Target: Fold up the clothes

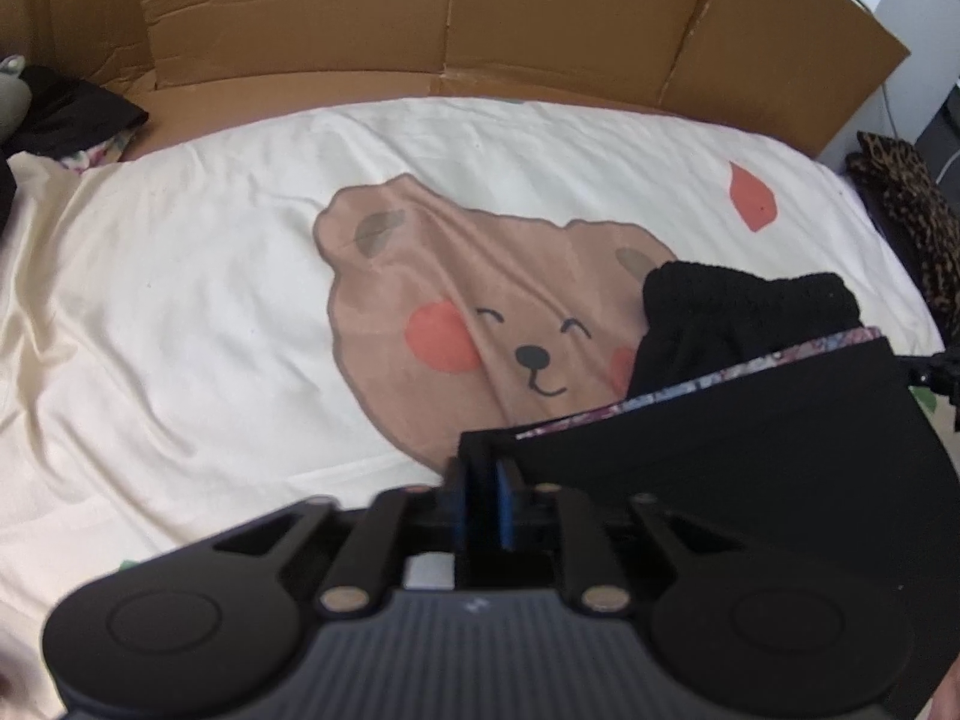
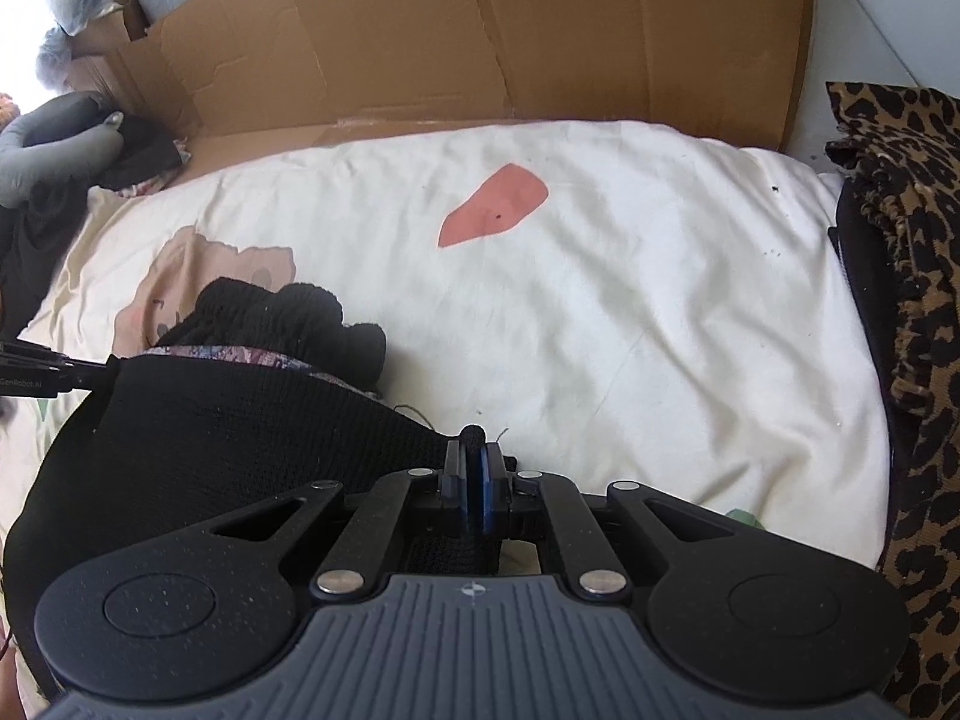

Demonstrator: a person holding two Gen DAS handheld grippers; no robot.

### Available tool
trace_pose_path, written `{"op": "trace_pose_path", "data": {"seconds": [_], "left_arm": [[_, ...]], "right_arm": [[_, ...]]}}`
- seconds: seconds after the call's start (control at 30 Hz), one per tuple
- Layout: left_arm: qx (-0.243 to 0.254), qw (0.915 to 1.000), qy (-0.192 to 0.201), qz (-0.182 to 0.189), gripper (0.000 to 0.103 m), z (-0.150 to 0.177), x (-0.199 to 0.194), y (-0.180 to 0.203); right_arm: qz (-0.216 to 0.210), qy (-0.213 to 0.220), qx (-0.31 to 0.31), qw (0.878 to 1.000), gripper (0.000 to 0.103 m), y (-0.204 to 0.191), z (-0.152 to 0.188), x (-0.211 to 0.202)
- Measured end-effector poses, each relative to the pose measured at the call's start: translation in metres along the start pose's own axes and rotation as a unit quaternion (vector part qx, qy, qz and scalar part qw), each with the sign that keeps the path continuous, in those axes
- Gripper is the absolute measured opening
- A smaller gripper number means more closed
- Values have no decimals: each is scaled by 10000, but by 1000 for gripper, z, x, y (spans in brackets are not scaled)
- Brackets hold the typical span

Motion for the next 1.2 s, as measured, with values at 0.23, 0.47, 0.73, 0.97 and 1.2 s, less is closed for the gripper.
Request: {"op": "trace_pose_path", "data": {"seconds": [0.23, 0.47, 0.73, 0.97, 1.2], "left_arm": [[14, 10000, 29, 33, 23, 0, 2, -1], [166, 9998, 56, 82, 19, -2, 6, 4], [209, 9996, 56, 154, 17, -5, 9, 5], [187, 9996, 88, 193, 17, -4, 9, 4], [200, 9996, 82, 174, 13, -4, 8, 6]], "right_arm": [[56, -77, 163, 9998, 39, 5, 2, -5], [-27, -249, 232, 9994, 39, 9, 6, 5], [-43, -294, 76, 9995, 39, 6, 7, 18], [-84, -264, -1, 9996, 37, 7, 8, 19], [-120, -239, -137, 9995, 24, 2, 9, 19]]}}
Point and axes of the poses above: each gripper's, at about its wrist camera, not at the fingertips, and x roughly the way its jaws point, y to its right, z to its underside, the point moved 1 cm from there along x, roughly the way its jaws point, and after that the axes turned 11 degrees about x, right-handed, at the moved point
